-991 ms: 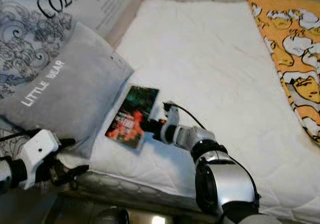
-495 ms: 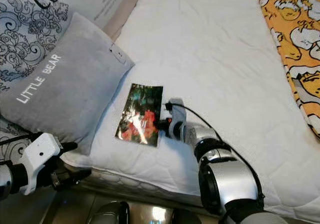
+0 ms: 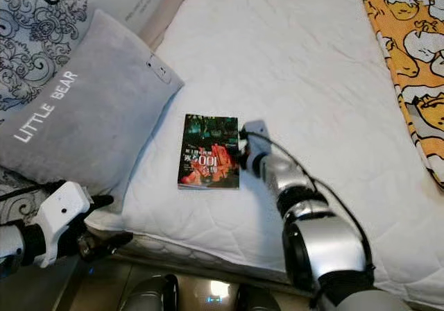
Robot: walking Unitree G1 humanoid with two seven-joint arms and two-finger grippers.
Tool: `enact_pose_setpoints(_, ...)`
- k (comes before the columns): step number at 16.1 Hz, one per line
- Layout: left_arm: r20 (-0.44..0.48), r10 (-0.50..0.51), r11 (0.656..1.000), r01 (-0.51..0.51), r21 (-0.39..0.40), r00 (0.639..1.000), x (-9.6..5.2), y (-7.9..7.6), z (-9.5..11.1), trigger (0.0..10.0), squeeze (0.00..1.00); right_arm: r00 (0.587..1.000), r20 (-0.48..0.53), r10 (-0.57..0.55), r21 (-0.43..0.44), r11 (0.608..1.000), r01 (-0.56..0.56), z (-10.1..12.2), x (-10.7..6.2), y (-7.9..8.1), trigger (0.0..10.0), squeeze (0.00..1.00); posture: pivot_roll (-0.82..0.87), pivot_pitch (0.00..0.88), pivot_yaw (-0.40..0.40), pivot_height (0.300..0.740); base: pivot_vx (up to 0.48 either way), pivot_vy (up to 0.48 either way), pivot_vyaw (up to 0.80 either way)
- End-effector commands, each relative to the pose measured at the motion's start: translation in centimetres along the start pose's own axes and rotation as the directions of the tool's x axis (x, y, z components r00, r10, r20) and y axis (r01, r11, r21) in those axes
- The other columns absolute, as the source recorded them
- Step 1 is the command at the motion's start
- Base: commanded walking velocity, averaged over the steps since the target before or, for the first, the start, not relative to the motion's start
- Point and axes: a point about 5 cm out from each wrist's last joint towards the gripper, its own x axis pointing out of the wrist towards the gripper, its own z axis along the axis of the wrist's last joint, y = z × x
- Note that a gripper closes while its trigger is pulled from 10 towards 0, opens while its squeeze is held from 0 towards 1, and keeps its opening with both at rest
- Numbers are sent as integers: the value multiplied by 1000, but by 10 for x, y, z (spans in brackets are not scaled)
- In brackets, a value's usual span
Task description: Clean up the room
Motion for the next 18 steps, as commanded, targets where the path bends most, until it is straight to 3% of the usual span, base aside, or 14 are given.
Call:
enact_pose_setpoints(1,0,-15,1000,15,-8,1000,2,-3,0,10000,0,1000,1,6,-38,999,-6,3,-1,-2,10000,1000,280,205,18,740,0,0,0)
enact_pose_setpoints(4,20,-7,999,8,-37,1000,8,-3,-1,10000,0,997,29,71,15,997,-72,5,-4,-6,10000,1000,245,153,6,740,0,0,0)
enact_pose_setpoints(6,84,110,982,-95,-161,990,19,-2,-7,10000,0,991,128,28,69,997,-37,1,-11,-19,10000,1000,203,96,-4,740,0,0,0)
enact_pose_setpoints(7,95,165,973,-146,-181,982,22,0,-8,10000,0,988,155,9,86,996,-23,-1,-13,-23,10000,1000,185,73,-4,740,0,0,0)
enact_pose_setpoints(8,119,314,930,-280,-239,942,32,9,-7,10000,0,972,230,-55,138,990,23,-8,-21,-31,10000,1000,163,51,-2,740,0,0,0)
enact_pose_setpoints(10,140,410,885,-356,-300,901,40,16,-3,10000,0,950,291,-109,200,979,52,-17,-34,-32,10000,1000,104,8,16,740,0,0,0)
enact_pose_setpoints(11,143,455,859,-392,-329,879,46,18,-2,10000,0,948,290,-134,186,979,81,-27,-46,-27,10000,1000,88,0,22,740,0,0,0)
enact_pose_setpoints(14,130,540,811,-472,-345,832,56,20,-4,10000,0,922,310,-233,211,962,172,-48,-76,-18,10000,1000,39,0,16,740,0,-410,0)
enact_pose_setpoints(15,131,547,808,-480,-343,827,57,20,-3,10000,0,917,311,-250,225,957,185,-52,-79,-16,10000,1000,39,0,16,740,0,-480,0)
enact_pose_setpoints(18,126,575,795,-515,-320,808,64,17,-5,10000,0,909,292,-296,135,954,268,-60,-99,-7,10000,1000,21,0,-4,740,0,-480,0)
